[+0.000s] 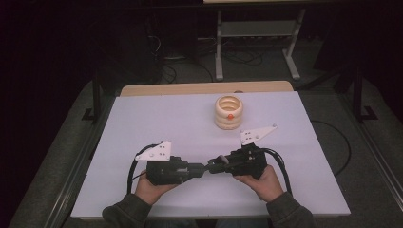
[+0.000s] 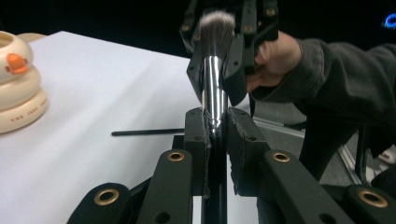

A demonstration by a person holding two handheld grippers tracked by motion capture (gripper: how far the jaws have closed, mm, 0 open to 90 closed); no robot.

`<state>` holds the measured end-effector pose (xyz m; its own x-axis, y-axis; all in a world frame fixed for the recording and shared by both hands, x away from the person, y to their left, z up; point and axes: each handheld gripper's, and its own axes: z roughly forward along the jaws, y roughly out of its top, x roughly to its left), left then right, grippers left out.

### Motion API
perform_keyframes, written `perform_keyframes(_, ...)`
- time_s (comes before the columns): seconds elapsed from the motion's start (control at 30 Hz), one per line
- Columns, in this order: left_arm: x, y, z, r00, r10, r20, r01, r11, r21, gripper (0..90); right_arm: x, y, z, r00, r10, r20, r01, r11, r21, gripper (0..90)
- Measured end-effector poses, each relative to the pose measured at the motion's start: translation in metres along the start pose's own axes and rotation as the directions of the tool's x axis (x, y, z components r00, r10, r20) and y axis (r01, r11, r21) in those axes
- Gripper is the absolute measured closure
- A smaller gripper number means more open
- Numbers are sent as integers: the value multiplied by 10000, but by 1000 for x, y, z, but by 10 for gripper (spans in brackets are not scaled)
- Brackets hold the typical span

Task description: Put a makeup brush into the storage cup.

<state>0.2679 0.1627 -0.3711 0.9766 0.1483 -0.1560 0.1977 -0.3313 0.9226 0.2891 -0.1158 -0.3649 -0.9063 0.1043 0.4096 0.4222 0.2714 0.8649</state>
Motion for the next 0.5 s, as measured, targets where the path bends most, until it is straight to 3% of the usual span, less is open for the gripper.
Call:
perform_keyframes(0.17,1,0,4,9996,-103,253,91,9989,462,774,1,-1,1,9998,-142,141,137,9991,404,779)
perform_keyframes(0.2,2,1,7,9992,-148,376,114,9960,888,774,3,0,1,9995,-210,251,196,9983,541,779)
perform_keyframes(0.23,3,2,8,9994,-145,322,105,9925,1217,695,5,1,-1,9988,-300,398,270,9968,753,779)
perform_keyframes(0.3,2,3,11,9997,-32,247,-13,9842,1773,639,6,4,-5,9969,-424,657,362,9950,930,780)
perform_keyframes(0.37,1,5,13,9997,99,220,-147,9731,2299,623,9,8,-9,9946,-598,843,496,9917,1187,779)
perform_keyframes(0.5,0,9,20,9994,346,96,-359,9526,3021,679,15,14,-9,9895,-1016,1025,816,9796,1838,779)
